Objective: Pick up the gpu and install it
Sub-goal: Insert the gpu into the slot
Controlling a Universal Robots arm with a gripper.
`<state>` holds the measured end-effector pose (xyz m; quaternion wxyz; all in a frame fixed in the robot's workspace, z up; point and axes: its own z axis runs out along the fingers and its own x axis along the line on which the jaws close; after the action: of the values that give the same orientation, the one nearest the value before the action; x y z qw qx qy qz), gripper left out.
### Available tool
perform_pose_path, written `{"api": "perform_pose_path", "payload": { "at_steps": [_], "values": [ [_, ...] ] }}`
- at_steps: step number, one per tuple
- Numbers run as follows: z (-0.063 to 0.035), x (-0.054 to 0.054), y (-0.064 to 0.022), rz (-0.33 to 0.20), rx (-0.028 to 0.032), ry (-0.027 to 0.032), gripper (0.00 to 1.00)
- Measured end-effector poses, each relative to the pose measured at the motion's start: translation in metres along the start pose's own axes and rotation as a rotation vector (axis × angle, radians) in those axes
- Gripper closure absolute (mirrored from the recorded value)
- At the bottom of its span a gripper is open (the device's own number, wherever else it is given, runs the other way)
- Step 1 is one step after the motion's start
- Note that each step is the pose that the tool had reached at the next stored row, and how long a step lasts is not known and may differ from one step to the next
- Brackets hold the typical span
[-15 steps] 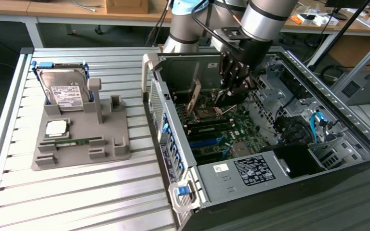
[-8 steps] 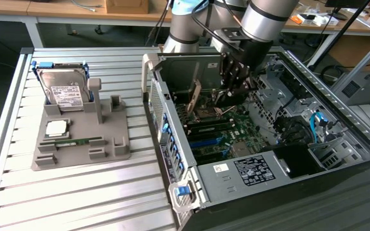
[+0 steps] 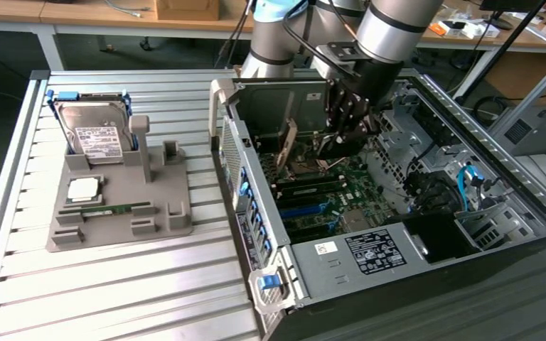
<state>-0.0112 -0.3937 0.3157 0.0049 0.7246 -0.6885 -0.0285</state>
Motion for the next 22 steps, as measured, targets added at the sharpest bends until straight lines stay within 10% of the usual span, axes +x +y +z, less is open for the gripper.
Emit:
{"api": "perform_pose_path", "payload": {
  "at_steps": [22],
  "values": [
    [0.0017, 0.0063, 0.0002, -0.001, 0.0000, 0.0000, 0.73]
  ]
}}
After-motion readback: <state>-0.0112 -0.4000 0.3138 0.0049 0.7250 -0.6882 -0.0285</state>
